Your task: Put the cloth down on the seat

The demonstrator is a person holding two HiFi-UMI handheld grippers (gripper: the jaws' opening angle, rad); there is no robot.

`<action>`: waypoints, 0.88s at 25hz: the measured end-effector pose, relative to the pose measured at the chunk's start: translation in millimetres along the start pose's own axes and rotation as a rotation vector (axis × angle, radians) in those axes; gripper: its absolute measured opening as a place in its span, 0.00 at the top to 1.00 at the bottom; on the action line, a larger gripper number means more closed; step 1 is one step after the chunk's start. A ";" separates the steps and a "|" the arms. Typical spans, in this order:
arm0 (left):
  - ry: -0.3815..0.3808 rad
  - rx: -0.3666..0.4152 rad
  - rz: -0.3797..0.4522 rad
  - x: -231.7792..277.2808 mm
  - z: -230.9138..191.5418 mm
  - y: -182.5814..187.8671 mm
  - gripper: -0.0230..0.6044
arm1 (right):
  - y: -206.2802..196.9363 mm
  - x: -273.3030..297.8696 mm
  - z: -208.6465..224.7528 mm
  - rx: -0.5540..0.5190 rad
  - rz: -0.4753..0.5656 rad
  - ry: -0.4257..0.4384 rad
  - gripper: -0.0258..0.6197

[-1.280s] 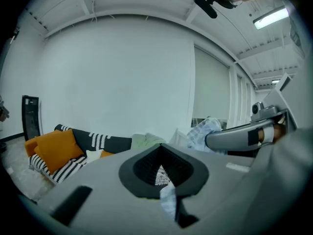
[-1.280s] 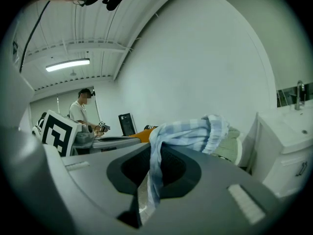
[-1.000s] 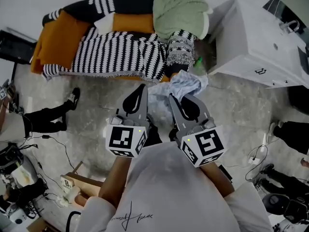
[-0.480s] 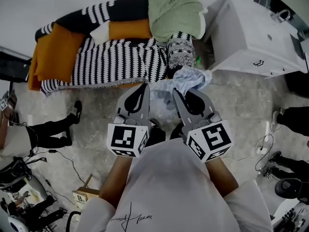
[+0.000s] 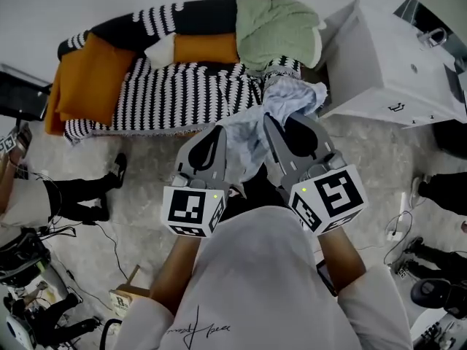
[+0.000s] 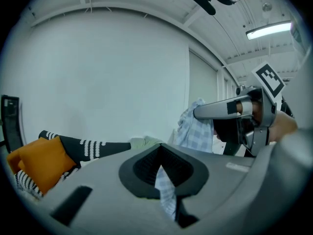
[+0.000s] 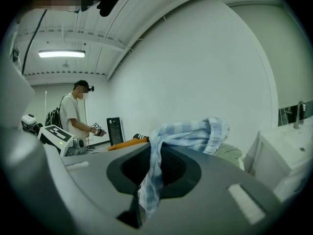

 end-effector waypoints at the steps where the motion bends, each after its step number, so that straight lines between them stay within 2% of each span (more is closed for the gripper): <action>1: 0.003 -0.001 0.001 4.2 -2.4 0.1 0.96 | 1.6 4.6 2.3 0.000 0.002 0.006 0.89; 12: 0.066 0.006 0.009 72.8 -39.4 4.9 0.96 | 19.6 68.1 48.4 0.001 0.028 0.086 0.89; 17: 0.067 0.002 -0.007 103.9 -48.4 4.6 0.96 | 24.2 97.1 71.8 0.018 0.015 0.111 0.89; 22: 0.101 0.004 -0.017 130.6 -60.3 7.2 0.96 | 39.9 121.1 94.2 0.025 0.029 0.153 0.89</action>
Point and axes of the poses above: the fingertips, and each gripper's own axes: x forward along the fingers, z to its right, y out of its top, the point moved 6 cm from there along -x, backward along the fingers, and after that the axes turned 9 degrees about z, right-handed, at the moved point
